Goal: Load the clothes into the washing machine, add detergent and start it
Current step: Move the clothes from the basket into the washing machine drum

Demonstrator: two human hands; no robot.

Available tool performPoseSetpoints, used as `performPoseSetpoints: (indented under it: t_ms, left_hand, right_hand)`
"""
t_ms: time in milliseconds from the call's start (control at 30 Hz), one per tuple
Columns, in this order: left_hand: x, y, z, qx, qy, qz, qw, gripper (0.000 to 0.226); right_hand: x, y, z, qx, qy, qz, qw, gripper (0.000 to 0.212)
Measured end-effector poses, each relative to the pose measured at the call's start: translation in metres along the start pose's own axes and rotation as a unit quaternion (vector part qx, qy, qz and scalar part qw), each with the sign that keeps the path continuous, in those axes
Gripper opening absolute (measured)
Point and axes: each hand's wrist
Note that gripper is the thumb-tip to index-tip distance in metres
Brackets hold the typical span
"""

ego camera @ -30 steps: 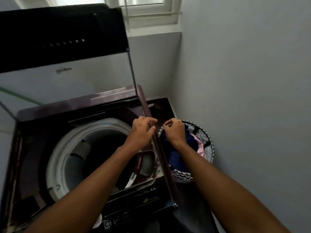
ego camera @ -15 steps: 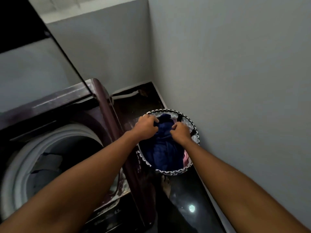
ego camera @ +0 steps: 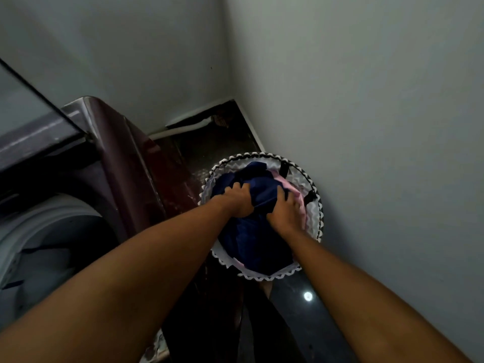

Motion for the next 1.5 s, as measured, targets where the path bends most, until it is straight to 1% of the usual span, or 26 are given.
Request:
performPoseSetpoints:
  t_ms: [67, 100, 167, 200, 233, 267, 300, 333, 367, 433, 533, 600, 733, 833, 867, 933, 967, 1000, 1033, 1067, 1100, 1233, 1300, 1333, 1400, 1500]
  left_hand:
    - [-0.001, -0.007, -0.012, -0.003, -0.008, 0.000, 1.000, 0.065]
    - [-0.003, -0.010, -0.017, 0.001, -0.013, 0.002, 1.000, 0.064]
    - [-0.006, -0.015, -0.022, 0.013, -0.023, 0.005, 1.000, 0.065]
    - [-0.007, -0.017, -0.023, 0.016, -0.025, 0.009, 1.000, 0.067]
    - [-0.010, -0.020, -0.025, 0.016, -0.025, 0.015, 0.999, 0.067]
    - [-0.012, -0.022, -0.025, 0.012, -0.020, 0.018, 1.000, 0.066]
    - [-0.014, -0.023, -0.026, 0.006, -0.014, 0.021, 1.000, 0.066]
    - [-0.015, -0.023, -0.025, -0.002, -0.007, 0.024, 1.000, 0.068]
    - [-0.015, -0.022, -0.023, -0.012, -0.003, 0.028, 1.000, 0.072]
    - [-0.011, -0.018, -0.014, -0.024, -0.001, 0.027, 0.999, 0.081]
    - [-0.005, -0.008, 0.002, -0.028, -0.013, 0.020, 0.999, 0.096]
    - [-0.004, 0.004, 0.016, -0.029, -0.032, 0.024, 0.999, 0.100]
    - [-0.006, 0.034, 0.054, -0.012, -0.070, 0.069, 0.995, 0.082]
    - [-0.012, 0.050, 0.085, 0.032, -0.080, 0.146, 0.986, 0.067]
    - [-0.015, 0.055, 0.098, 0.046, -0.084, 0.183, 0.978, 0.059]
    - [-0.020, 0.068, 0.127, 0.062, -0.098, 0.283, 0.952, 0.042]
    - [-0.022, 0.075, 0.142, 0.066, -0.106, 0.332, 0.935, 0.041]
    - [-0.024, 0.081, 0.153, 0.070, -0.106, 0.373, 0.919, 0.046]
    - [-0.027, 0.088, 0.168, 0.076, -0.099, 0.404, 0.906, 0.056]
    - [-0.030, 0.093, 0.181, 0.084, -0.093, 0.429, 0.895, 0.062]
    - [-0.033, 0.098, 0.193, 0.099, -0.088, 0.444, 0.886, 0.063]
    - [-0.051, 0.121, 0.239, 0.180, -0.100, 0.464, 0.862, 0.062]
    - [-0.066, 0.131, 0.261, 0.214, -0.104, 0.472, 0.849, 0.054]
    - [-0.074, 0.136, 0.272, 0.229, -0.101, 0.474, 0.844, 0.049]
    - [-0.096, 0.141, 0.293, 0.254, -0.094, 0.479, 0.835, 0.049]
    - [-0.129, 0.141, 0.323, 0.273, -0.082, 0.489, 0.824, 0.043]
  right_hand:
    - [-0.003, -0.008, -0.010, 0.034, 0.021, 0.028, 0.999, 0.097]
    - [-0.005, -0.012, -0.013, 0.037, 0.031, 0.032, 0.998, 0.098]
    - [-0.003, -0.018, -0.020, -0.009, 0.036, -0.001, 0.999, 0.096]
    - [-0.001, -0.021, -0.023, -0.041, 0.037, -0.020, 0.998, 0.087]
    - [0.000, -0.020, -0.023, -0.073, 0.043, -0.023, 0.996, 0.067]
    - [0.001, -0.019, -0.022, -0.085, 0.053, -0.023, 0.995, 0.039]
    - [-0.001, -0.016, -0.020, -0.086, 0.054, -0.032, 0.994, 0.017]
    - [-0.003, -0.014, -0.019, -0.083, 0.049, -0.056, 0.994, 0.017]
    - [-0.007, -0.010, -0.015, -0.078, 0.041, -0.093, 0.992, 0.025]
    - [-0.019, 0.004, -0.006, -0.067, 0.012, -0.162, 0.984, 0.030]
    - [-0.040, 0.031, 0.008, -0.088, -0.009, -0.214, 0.973, 0.021]
    - [-0.055, 0.050, 0.022, -0.111, -0.021, -0.264, 0.958, 0.015]
    - [-0.078, 0.088, 0.054, -0.131, -0.031, -0.398, 0.907, 0.010]
    - [-0.100, 0.113, 0.081, -0.153, -0.034, -0.454, 0.877, 0.013]
    - [-0.109, 0.121, 0.090, -0.162, -0.034, -0.468, 0.868, 0.018]
    - [-0.127, 0.138, 0.107, -0.199, -0.015, -0.517, 0.833, 0.030]
    - [-0.137, 0.147, 0.114, -0.221, 0.005, -0.541, 0.811, 0.027]
    - [-0.146, 0.154, 0.118, -0.243, 0.026, -0.563, 0.789, 0.023]
    - [-0.156, 0.160, 0.124, -0.264, 0.045, -0.575, 0.773, 0.028]
    - [-0.167, 0.168, 0.131, -0.279, 0.064, -0.581, 0.762, 0.032]
    - [-0.176, 0.175, 0.136, -0.292, 0.084, -0.589, 0.749, 0.033]
    - [-0.218, 0.194, 0.161, -0.337, 0.154, -0.610, 0.701, 0.042]
    - [-0.239, 0.195, 0.172, -0.353, 0.179, -0.606, 0.690, 0.054]
    - [-0.250, 0.195, 0.176, -0.366, 0.191, -0.604, 0.681, 0.057]
    - [-0.275, 0.191, 0.190, -0.391, 0.215, -0.593, 0.670, 0.059]
    - [-0.312, 0.175, 0.211, -0.399, 0.232, -0.577, 0.673, 0.065]
Point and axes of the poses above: each hand's wrist, its own z-axis away from the middle knuckle, its own y-axis out of the back of the hand, x = y × z, and after that the axes turned 3 degrees about -z, right-handed
